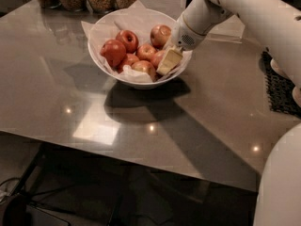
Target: Pick apple from white bowl
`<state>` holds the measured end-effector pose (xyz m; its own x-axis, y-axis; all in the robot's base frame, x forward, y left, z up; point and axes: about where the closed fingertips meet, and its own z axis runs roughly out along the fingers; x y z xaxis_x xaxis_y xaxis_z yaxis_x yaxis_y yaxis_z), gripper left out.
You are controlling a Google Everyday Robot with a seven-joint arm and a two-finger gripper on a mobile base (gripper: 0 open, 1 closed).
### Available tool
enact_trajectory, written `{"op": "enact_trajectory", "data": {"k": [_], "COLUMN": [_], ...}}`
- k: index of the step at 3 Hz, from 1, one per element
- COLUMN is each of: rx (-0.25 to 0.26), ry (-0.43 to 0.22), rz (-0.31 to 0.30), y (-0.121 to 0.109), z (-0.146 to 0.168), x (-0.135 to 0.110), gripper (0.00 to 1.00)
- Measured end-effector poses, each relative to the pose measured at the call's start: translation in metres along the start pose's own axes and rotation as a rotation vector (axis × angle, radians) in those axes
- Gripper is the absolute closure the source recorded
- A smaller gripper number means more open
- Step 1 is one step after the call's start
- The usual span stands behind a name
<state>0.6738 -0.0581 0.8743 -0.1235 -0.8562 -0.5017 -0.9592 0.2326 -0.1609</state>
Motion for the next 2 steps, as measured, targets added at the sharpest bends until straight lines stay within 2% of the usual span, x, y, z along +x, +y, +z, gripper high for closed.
{"op": "enact_trajectory", "data": {"k": [1, 2], "rx": [0.004, 0.047], "ry": [0.011, 0.02], "rz": [-0.005, -0.007], "y": [-0.005, -0.017], "z": [-0.005, -0.036], "x": [-0.006, -0.02], "gripper": [1.0, 1.0]}}
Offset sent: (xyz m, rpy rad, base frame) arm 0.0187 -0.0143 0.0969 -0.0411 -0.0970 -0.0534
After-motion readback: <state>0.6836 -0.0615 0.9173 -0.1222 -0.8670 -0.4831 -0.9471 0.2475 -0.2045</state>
